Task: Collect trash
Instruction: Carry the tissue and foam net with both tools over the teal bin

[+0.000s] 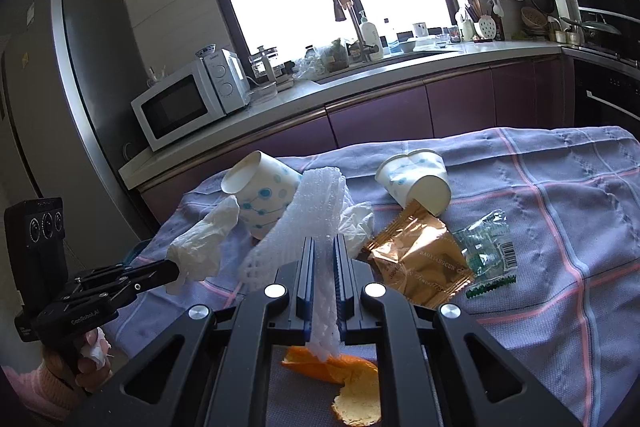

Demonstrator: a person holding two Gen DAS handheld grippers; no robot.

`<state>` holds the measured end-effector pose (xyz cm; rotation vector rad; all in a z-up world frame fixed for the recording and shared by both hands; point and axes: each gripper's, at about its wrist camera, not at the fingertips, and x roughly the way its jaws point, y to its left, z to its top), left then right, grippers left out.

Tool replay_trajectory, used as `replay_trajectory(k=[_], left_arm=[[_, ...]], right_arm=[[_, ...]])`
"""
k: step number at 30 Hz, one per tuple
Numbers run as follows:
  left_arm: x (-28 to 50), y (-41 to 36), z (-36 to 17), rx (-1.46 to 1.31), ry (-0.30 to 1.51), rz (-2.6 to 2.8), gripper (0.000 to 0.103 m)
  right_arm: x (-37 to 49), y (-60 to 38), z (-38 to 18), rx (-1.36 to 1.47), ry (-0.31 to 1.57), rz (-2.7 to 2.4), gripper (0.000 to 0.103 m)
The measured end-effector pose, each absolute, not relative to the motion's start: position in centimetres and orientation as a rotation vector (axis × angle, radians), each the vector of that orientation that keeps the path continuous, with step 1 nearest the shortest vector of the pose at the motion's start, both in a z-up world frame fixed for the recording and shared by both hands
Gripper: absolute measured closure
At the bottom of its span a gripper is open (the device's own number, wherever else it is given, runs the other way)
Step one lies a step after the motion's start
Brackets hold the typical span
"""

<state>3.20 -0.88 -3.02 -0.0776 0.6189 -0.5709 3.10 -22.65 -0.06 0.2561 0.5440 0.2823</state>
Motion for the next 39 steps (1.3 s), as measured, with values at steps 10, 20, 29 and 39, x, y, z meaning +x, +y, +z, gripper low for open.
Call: replay_trajectory(k=[10,20,29,39], left_arm=[[-0.1,6.9,-1.1,-0.117,0.570,-0.431,0.098],[-1.1,21.7,-0.1,-0.189,0.534,-0.068,0.098],[1.1,33.8,-3.4,-0.227,0.620,0.174,0.098],[7.3,38.4,-8.5,-0.234,0.756,0.219,0.093]], right_arm=[[2.1,-16.7,2.7,0.182,0.495,0.475,0.095],[7.0,-3.5,3.9,0.083,0.551,0.782,0.095],[14.4,9.2,2.3,0.037,0.664,0.938,0.095],[18.8,18.8,-1.9,-0.003,0.820,0.912,0.095]])
